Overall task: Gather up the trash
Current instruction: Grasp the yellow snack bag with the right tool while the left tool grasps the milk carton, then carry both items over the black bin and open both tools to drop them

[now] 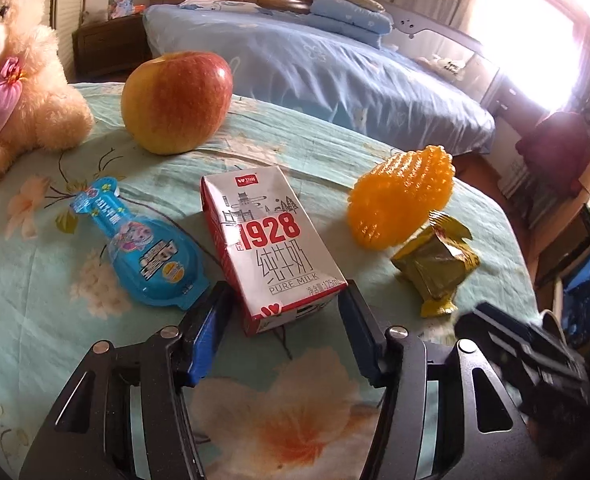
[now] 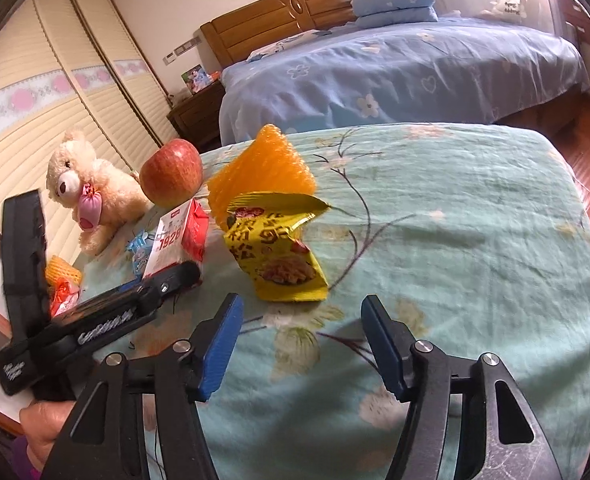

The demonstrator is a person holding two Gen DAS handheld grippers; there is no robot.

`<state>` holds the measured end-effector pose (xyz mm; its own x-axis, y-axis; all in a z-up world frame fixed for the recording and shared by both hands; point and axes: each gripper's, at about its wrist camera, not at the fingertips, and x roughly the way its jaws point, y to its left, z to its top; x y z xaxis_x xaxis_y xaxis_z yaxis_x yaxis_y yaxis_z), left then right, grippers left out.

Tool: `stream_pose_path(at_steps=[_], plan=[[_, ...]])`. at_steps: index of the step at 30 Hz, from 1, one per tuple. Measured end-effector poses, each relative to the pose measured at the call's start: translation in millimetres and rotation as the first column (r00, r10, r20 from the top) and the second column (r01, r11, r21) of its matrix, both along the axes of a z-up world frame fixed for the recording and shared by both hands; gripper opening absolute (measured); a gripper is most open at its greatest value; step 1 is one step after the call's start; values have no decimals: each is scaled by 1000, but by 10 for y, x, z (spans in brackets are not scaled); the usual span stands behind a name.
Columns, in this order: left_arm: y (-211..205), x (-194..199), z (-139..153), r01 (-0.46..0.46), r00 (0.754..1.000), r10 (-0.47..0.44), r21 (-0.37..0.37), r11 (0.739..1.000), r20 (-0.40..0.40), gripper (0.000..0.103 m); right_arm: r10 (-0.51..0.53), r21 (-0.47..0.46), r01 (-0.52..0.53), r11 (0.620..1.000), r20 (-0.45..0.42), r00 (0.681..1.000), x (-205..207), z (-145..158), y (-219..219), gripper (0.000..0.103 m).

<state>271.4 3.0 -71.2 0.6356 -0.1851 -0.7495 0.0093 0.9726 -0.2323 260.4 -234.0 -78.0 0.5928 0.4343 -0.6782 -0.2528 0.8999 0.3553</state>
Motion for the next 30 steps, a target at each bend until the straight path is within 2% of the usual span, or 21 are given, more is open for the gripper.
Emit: stream_pose_path(at_steps=[7,11,13,21,30], plan=[[161,-252,14,41,999,-40,-50,998,8,55,4,-16,-4,1000,9,1000,172,2,144,62],[136,-397,30,64,998,-64,-41,997,16,54,6,-46,-6,999,5,1000,220,-21,224,42],[105,-455,38,76,997,-76,-35,996,22,54,-4,-56,5,998,14,1000,198,-12,221,38],[-99,-705,83,142,989,-141,-31,989,42,54,-29,-41,31,999,38,999,-127,88,68,35],[-467,-977,157,231,971,-229,-35,972,62,54,-114,8,114,993,38,993,-648,146,-359,35]])
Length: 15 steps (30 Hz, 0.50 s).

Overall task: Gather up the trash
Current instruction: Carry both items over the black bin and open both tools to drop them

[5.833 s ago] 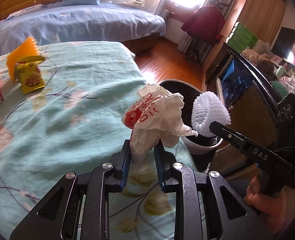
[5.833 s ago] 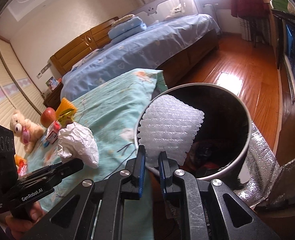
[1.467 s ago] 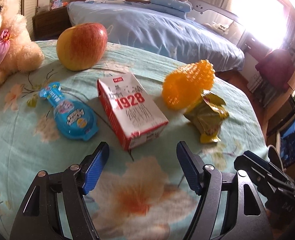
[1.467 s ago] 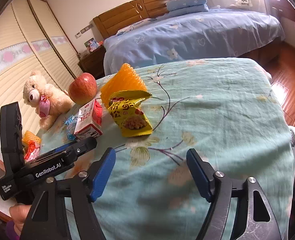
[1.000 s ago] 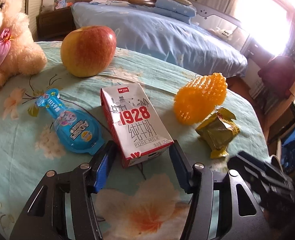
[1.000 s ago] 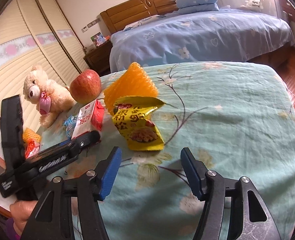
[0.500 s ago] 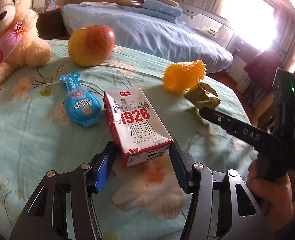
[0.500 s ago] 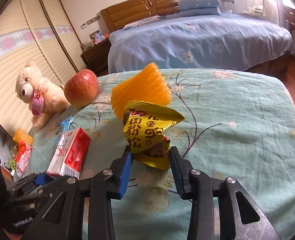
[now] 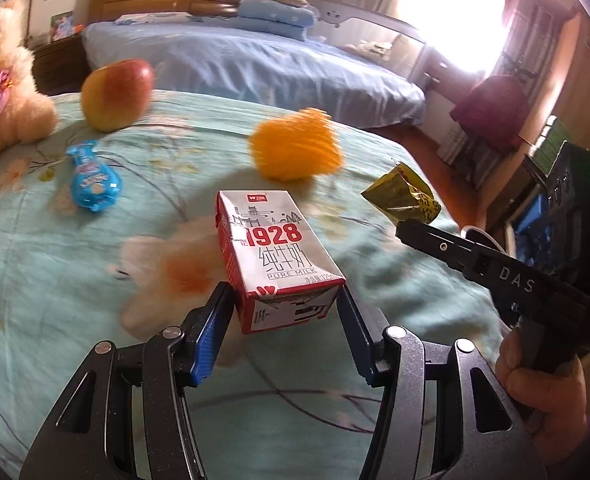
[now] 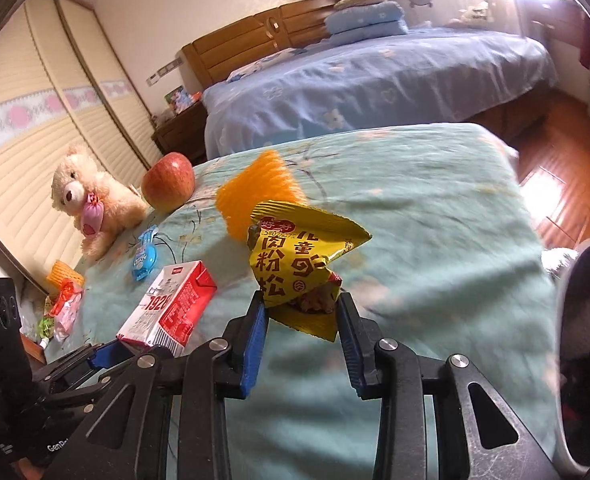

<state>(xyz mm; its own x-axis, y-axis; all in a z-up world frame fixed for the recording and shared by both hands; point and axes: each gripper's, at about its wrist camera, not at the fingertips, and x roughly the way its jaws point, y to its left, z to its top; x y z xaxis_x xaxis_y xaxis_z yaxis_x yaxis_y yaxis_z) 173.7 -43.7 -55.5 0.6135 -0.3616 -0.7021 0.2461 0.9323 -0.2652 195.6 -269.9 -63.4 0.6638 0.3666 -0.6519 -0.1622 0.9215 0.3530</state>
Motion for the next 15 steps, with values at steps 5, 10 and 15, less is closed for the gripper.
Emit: stream_pose_path(at_steps=[5,10,15], plan=[[-244,-194,38,67,998,-67,3,998,14,53,-54,11,54,998,7,999,-256,28,-246,35],[-463,-322,62,119,993,-119,-1,993,22,53,-105,24,104,994,10,994,-462,38,-503,35],[-649,-440,114,160,986,-160,-4,987,38,53,-145,29,144,989,16,989,-624,52,-690,34]])
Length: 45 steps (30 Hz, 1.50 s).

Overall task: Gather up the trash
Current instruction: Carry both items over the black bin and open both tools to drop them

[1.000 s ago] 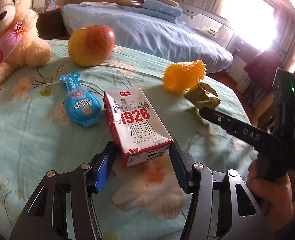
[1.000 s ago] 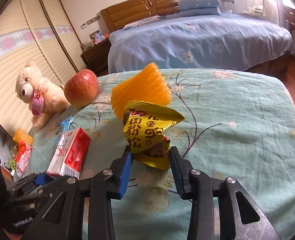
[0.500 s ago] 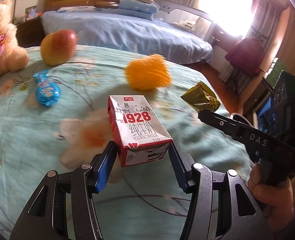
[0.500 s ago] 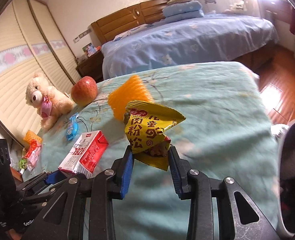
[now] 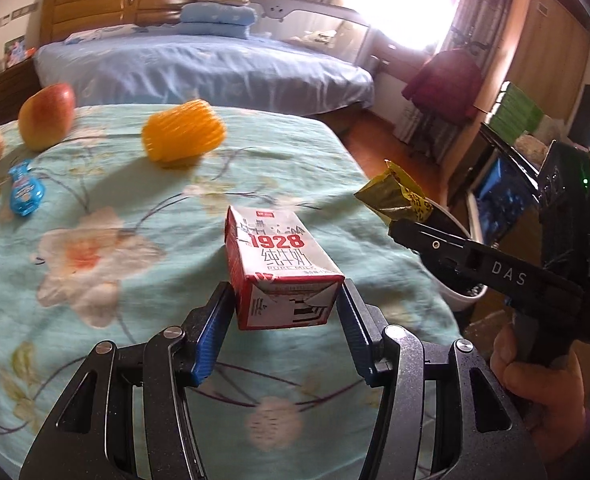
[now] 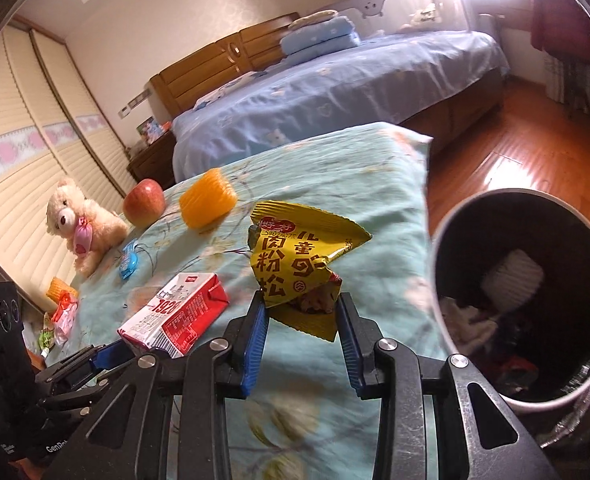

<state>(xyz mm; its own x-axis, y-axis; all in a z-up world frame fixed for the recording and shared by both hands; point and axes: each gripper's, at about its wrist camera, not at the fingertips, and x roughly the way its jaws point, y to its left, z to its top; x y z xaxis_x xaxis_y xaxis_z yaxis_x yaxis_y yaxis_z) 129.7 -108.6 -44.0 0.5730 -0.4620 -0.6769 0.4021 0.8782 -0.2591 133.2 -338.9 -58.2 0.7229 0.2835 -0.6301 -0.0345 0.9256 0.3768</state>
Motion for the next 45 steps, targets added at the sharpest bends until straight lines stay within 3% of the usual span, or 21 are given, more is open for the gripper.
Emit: stream_pose_path(at_steps=[9,22,33,45], plan=[[-222,-38,-71,30,999,-29,27,999,-35,53,-54,9,54,999,12,998,-217,20,-238,34],[-417,131,-233,-14,995,24,104,994,-96,59,-76,30,76,997,0,997,-311,-48,-382,34],[-647,75,-155,56,998,-53,98,994,-34,51,-108,35,108,994,0,994,-390,-73,-552,34],[-1044,-18,-27,144,990,-144,62,988,-4,49,-173,38,173,984,-3,985,-503,-76,-860,34]])
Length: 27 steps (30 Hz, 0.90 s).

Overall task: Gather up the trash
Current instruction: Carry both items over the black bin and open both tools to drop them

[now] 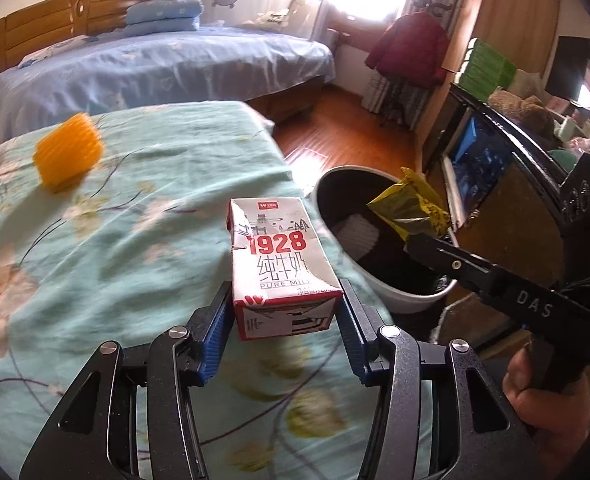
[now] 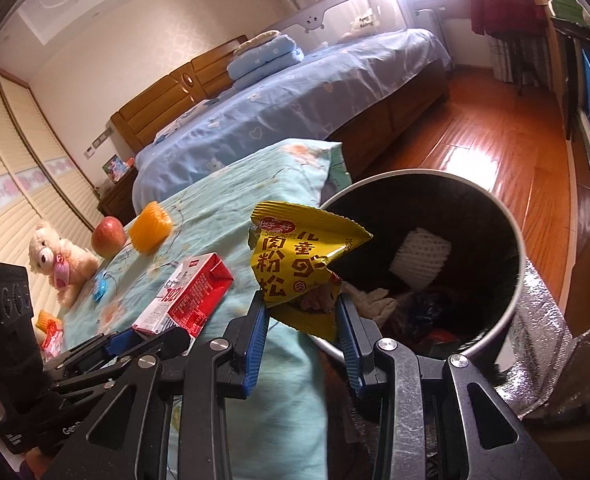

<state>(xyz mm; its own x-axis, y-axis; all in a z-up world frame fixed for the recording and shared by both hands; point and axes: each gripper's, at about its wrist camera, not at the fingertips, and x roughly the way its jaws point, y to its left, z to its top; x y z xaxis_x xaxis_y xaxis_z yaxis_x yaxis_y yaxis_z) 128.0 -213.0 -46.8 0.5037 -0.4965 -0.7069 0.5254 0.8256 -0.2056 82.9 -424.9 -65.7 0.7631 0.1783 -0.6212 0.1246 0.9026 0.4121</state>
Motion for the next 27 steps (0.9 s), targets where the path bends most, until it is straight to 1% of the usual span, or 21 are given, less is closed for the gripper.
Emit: stream_pose_path(at_steps=[4,12,27], plan=[[-166,-16,32,29,1000,-29,-6,1000,8,49,-24,3,24,1000,1,1000,-43,-4,-119,34],[-389,-11,27,65,998,-65,-4,998,1,49,-65,3,65,998,-9,998,-83,-44,-323,34],[-691,102,30,95,995,-95,14,995,-12,49,-103,-10,103,995,-47,994,4,-139,-530,34]])
